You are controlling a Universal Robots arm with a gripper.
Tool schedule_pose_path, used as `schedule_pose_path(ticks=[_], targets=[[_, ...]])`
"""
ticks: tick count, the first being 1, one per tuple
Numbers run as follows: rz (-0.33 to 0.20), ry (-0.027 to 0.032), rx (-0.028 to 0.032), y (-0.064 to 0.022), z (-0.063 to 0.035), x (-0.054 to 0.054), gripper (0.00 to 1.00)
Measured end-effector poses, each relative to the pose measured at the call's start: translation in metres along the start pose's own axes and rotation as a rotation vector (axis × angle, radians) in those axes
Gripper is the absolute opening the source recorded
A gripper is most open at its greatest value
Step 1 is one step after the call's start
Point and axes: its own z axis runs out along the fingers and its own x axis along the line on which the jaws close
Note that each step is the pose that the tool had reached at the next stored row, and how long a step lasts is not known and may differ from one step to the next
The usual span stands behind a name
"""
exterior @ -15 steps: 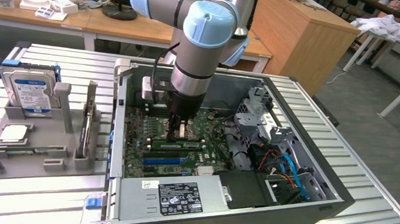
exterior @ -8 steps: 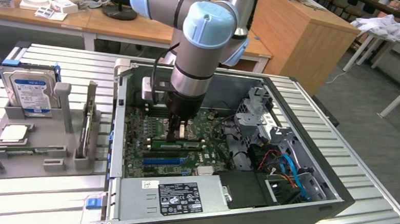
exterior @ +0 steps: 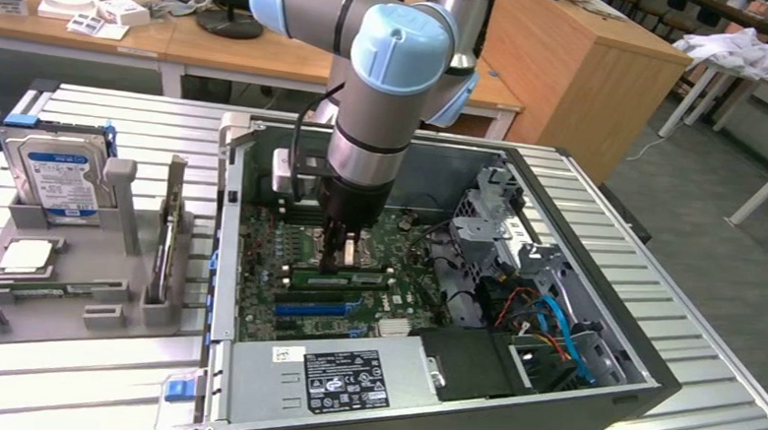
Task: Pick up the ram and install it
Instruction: 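Press down the ram until it locks into place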
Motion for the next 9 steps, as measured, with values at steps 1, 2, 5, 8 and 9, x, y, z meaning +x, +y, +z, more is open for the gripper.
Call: schedule_pose_path(ticks=[1, 2, 5, 8, 9], targets=[[0.0, 0.0002, -0.0001, 0.0, 0.0003, 0.0001, 0.11], [0.0, 0.0003, -0.0001, 0.0001, 0.0007, 0.0001, 0.11], [0.0, 0.0005, -0.0002, 0.0001, 0.0009, 0.0002, 0.11], [0.0, 0.0002, 0.0, 0.0, 0.0011, 0.0001, 0.11], [0.0, 0.0002, 0.0, 0.0, 0.0013, 0.0001, 0.11]])
